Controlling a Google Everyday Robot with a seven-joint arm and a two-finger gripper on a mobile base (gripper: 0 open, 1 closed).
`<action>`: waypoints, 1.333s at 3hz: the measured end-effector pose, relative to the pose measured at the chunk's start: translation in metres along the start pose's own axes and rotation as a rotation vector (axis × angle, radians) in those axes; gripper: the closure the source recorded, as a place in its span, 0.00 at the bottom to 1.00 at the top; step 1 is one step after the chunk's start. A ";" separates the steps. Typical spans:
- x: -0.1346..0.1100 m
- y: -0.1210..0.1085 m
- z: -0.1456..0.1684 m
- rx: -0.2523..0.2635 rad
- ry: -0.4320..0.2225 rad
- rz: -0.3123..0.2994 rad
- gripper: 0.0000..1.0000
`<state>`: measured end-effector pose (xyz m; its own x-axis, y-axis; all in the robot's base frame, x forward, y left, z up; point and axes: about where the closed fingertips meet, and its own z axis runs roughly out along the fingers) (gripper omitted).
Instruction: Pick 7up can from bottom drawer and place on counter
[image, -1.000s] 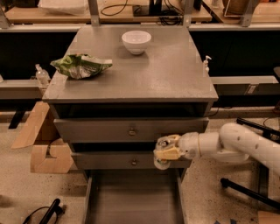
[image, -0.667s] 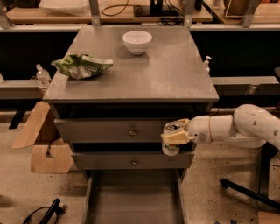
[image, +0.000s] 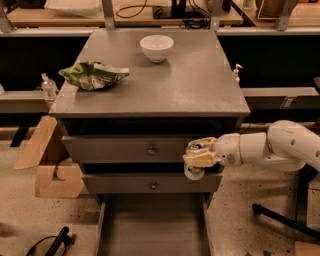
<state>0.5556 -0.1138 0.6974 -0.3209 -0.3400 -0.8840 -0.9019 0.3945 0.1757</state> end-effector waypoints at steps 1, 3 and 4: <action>-0.027 0.035 -0.016 0.033 -0.003 -0.015 1.00; -0.152 0.062 -0.081 0.198 0.037 -0.102 1.00; -0.227 0.027 -0.099 0.269 0.031 -0.141 1.00</action>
Offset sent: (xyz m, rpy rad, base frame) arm -0.0539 0.0037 0.2052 -0.1418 -0.1621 -0.1623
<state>0.5752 -0.1108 0.9455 -0.2104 -0.4321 -0.8769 -0.8305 0.5523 -0.0729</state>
